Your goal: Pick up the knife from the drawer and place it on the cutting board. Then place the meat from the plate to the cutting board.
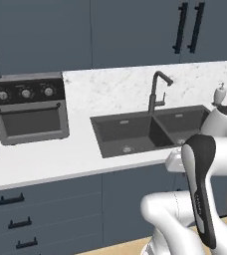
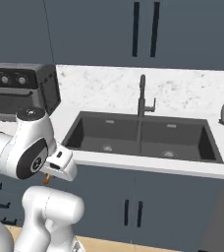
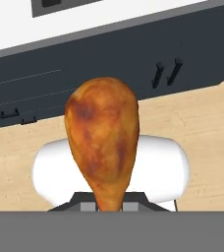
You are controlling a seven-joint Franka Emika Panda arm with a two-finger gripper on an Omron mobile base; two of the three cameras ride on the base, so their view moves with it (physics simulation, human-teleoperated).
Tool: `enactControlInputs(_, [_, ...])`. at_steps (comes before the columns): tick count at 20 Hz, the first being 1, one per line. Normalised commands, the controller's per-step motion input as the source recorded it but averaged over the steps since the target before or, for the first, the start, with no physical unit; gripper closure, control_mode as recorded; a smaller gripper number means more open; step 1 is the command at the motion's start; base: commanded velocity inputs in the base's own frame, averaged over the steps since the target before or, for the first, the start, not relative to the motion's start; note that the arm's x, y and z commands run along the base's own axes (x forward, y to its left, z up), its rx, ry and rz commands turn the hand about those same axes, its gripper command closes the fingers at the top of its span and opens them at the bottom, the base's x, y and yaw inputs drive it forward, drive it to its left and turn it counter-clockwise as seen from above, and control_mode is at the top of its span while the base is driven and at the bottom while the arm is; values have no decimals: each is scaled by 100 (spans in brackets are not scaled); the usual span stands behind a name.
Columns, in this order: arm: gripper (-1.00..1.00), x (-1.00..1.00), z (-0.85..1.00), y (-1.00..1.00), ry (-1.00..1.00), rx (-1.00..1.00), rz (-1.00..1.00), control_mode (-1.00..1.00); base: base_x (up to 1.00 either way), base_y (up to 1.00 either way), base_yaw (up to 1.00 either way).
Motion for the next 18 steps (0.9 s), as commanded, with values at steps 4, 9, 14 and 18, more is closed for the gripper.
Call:
enactControlInputs(4, [100,0,0,0,0,0,0,100,0,-100,-2])
enactControlInputs(9, [100,0,0,0,0,0,0,100,4,-100,-1])
enactControlInputs(14, [100,0,0,0,0,0,0,100,14,-100,-2])
enactControlInputs(18, [100,0,0,0,0,0,0,100,27,-99,-8])
